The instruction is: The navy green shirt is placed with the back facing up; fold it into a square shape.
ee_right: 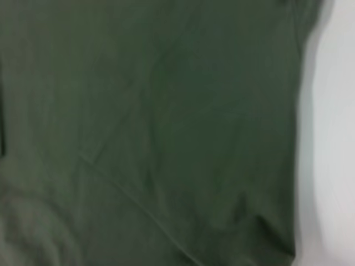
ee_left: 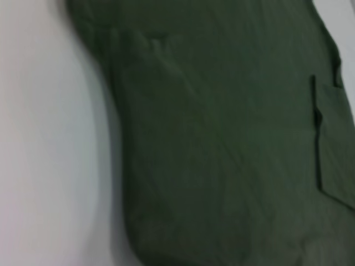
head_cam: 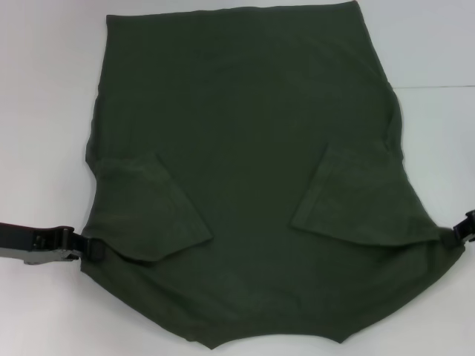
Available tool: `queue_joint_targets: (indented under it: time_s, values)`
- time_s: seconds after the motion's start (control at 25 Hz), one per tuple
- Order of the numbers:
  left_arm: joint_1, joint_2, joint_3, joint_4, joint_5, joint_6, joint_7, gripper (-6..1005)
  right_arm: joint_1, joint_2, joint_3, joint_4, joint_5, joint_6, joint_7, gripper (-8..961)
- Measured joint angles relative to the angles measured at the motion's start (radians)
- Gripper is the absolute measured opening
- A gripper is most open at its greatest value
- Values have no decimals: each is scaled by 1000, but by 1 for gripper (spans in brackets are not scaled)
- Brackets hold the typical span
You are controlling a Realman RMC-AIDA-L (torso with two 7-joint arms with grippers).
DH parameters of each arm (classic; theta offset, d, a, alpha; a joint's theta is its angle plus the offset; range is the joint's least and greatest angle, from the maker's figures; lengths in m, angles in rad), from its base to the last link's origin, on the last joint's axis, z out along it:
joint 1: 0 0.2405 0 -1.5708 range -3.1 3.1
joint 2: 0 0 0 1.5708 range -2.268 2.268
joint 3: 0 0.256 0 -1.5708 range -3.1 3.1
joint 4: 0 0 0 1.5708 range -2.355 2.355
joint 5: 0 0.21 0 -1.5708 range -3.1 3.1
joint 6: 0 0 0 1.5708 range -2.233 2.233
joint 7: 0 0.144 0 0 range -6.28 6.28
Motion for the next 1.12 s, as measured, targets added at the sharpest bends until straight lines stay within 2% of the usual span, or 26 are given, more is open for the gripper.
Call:
queue_joint_targets:
  time_s: [0.4,0.6,0.84,1.12]
  values:
    - [-14,26,-19,35,-21,121,50,40,-26,-5,171,-95,6,-157,-108,27]
    - [-14,37,-21,61,-54,175,58,40,-54,-19,248,-102,34,-211,-169,26]
    - [-15,49,-33,85,-70,232,70,41,-97,-35,267,-103,104,-258,-211,26]
    - [-17,63,-44,104,-71,272,89,41,-119,-41,288,-103,147,-280,-237,26]
